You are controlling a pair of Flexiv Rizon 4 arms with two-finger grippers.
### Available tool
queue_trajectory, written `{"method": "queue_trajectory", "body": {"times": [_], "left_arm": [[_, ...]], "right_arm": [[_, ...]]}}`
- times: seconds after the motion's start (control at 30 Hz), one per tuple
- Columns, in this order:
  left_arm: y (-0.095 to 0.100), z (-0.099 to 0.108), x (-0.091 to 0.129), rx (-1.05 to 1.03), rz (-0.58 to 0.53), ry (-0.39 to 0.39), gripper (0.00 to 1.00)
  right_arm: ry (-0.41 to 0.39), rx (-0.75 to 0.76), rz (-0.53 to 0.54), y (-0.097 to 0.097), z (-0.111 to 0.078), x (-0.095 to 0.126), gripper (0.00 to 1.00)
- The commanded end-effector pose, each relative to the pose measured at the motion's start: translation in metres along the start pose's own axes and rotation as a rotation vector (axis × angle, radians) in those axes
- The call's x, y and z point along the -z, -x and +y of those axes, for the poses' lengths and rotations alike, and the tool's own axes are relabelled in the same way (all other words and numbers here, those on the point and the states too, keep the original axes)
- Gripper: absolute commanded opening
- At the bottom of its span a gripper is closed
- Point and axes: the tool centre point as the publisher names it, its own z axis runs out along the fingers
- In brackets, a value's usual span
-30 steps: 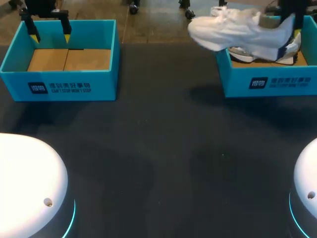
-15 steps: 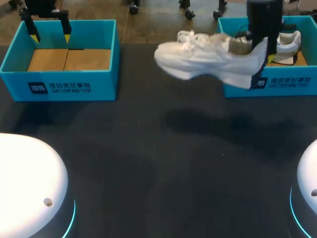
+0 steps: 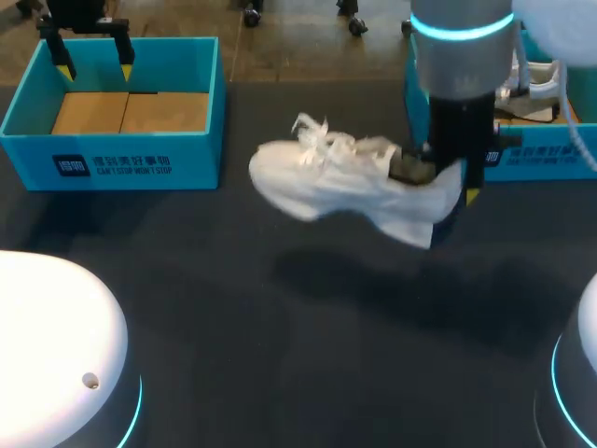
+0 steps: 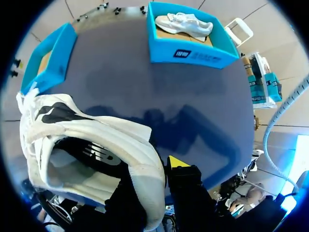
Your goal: Take the shoe out of the shoebox, open the shoe tongue, remove and reinsert the insole, then place the shoe into the shoebox
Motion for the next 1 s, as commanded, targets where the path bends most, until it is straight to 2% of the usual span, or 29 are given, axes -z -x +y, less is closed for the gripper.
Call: {"method": "queue_trajectory", "body": {"times": [0.03,0.37,0.43,0.47,0.53,0.8,1.0], "left_arm": [[0.000,0.000,0.000,0.000,0.000,0.000,1.00],[0.000,0.000,0.000,0.000,0.000,0.000,1.00],[0.000,0.000,0.000,0.000,0.000,0.000,1.00],[0.000,0.000,0.000,0.000,0.000,0.000,1.00],[0.000,0.000,0.000,0.000,0.000,0.000,1.00],[0.000,0.000,0.000,0.000,0.000,0.000,1.00],[0.000,0.000,0.000,0.000,0.000,0.000,1.00]], "right_arm": [[0.084,-0.005,-0.025,-0.009,-0.023,-0.017,0.00],[0.064,-0.006,-0.033,-0.017,-0.024,-0.065,0.00],[0.064,0.000,-0.041,-0.020,-0.022,-0.076,0.00],[0.057,0.008,-0.082,-0.023,-0.020,-0.084,0.00],[0.052,0.000,-0.044,-0.025,-0.017,-0.096,0.00],[0.038,0.016,-0.037,-0.036,-0.006,-0.144,0.00],[0.031,0.055,-0.034,-0.045,0.001,-0.168,0.00]]}}
